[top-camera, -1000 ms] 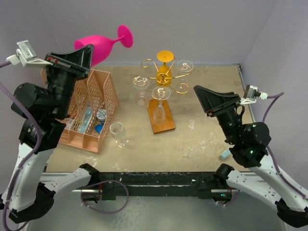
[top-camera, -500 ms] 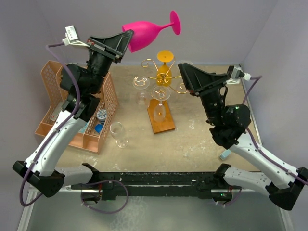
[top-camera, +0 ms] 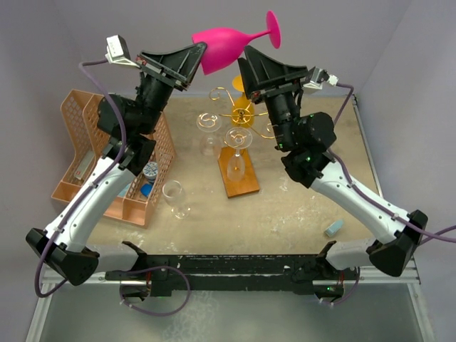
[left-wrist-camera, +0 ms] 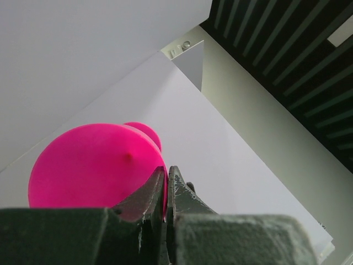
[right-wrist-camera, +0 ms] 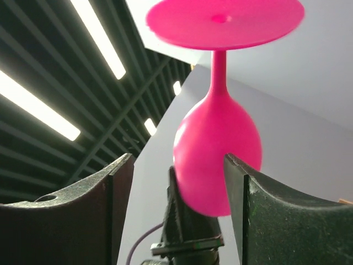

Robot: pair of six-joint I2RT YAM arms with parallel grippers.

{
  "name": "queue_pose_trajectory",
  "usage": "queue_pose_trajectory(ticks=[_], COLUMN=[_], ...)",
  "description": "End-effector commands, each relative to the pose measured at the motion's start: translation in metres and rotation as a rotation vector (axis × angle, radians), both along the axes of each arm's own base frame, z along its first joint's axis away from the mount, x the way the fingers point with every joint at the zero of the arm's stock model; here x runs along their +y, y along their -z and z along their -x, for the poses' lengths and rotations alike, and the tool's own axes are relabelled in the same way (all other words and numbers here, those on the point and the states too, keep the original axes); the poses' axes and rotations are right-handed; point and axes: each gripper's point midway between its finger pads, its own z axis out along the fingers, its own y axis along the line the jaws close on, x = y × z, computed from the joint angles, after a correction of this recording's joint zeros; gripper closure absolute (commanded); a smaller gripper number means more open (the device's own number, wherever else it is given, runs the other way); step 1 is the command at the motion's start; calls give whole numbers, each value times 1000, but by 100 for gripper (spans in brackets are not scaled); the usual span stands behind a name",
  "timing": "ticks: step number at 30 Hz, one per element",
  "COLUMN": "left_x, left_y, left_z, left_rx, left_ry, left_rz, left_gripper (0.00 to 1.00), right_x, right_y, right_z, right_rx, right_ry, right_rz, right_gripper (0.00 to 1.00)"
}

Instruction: Place the wine glass upside down on the wine glass rack

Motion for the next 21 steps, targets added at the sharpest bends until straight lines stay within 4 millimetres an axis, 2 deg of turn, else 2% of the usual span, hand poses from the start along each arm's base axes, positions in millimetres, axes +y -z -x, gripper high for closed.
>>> queue_pose_trajectory(ticks=[1,3,6,11,21], left_x=[12,12,9,9,4], left_y=[-28,-26,-21,-16,-4], left_z=[34,36,38,45,58], left_rx=[-102,-97,-87,-80,-49], left_ry=[42,41,63,92,175], left_rz=[52,40,31,26,21], left_gripper=[100,100,100,100,100], right_x=[-15,-18,-25,-27,-33], right_y=[-20,-18,-26,-31,-30], right_z=[-9,-10,-4,-7,2], right_rx=[45,43,-22,-24,-52], right_ry=[50,67,94,114,94], right_rz=[-76,-82,-92,-86,-122], right_gripper=[33,34,37,39,67])
